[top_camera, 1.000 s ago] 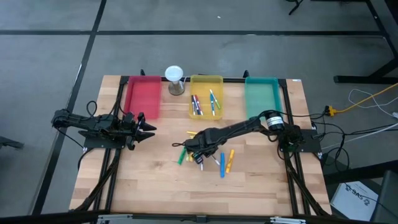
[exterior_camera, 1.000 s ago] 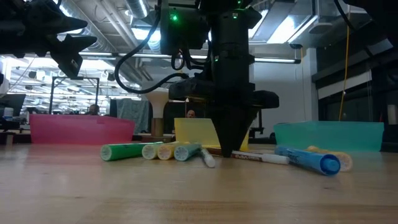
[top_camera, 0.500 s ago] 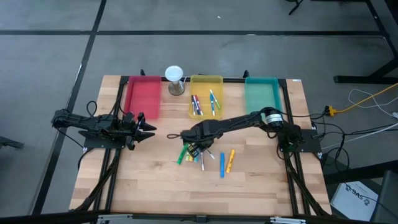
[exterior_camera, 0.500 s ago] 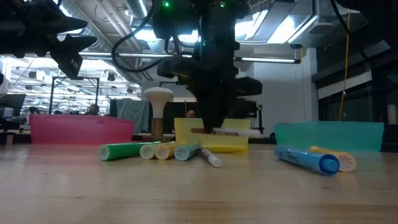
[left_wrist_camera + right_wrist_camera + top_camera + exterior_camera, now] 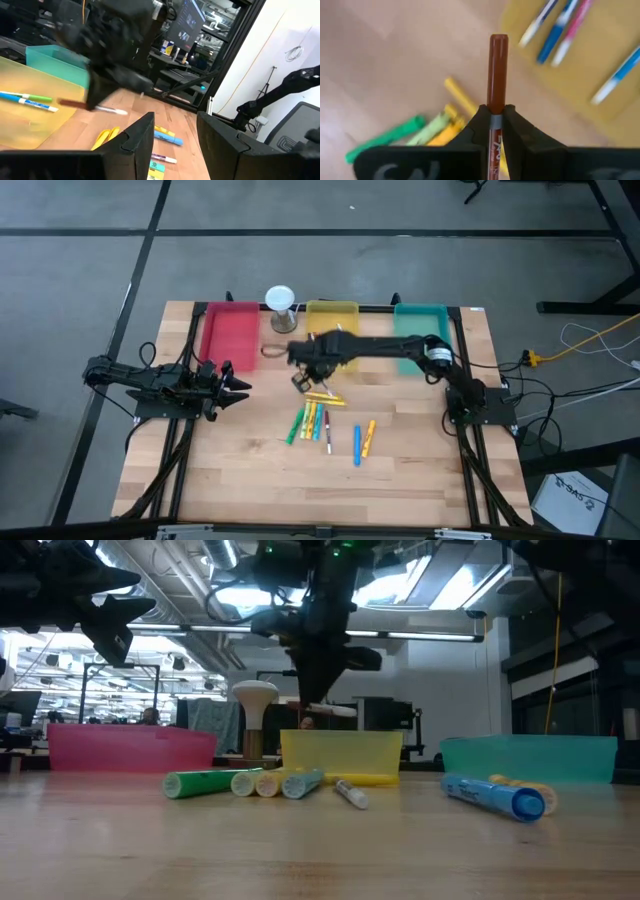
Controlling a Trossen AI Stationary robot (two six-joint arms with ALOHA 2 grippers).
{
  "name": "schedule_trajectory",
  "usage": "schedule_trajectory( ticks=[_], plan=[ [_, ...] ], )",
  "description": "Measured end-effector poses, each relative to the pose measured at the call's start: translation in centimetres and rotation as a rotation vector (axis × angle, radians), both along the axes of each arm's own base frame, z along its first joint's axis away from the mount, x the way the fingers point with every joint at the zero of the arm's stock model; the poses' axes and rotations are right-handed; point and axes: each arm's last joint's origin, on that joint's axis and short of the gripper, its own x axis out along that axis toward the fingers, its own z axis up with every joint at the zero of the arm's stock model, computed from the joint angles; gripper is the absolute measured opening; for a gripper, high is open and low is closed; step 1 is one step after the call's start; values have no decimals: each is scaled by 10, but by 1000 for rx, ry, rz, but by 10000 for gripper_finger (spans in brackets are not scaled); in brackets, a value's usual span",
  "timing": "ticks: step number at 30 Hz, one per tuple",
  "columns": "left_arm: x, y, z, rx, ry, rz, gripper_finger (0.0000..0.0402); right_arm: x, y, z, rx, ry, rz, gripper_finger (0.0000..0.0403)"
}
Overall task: Pick & Place Markers
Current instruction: Put the brown marker into the yellow bin
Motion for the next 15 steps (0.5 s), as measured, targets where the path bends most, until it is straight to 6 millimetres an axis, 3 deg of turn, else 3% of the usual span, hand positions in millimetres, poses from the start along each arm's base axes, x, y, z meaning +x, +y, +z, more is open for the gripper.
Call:
schedule_trajectory(
  ticks=[7, 15],
  plan=[
    [0, 0, 0, 0, 0, 0, 143, -10, -68, 18, -58, -40, -6, 28],
    [0, 0, 0, 0, 0, 0, 143, -34, -137, 21, -53, -42, -99, 28]
  ],
)
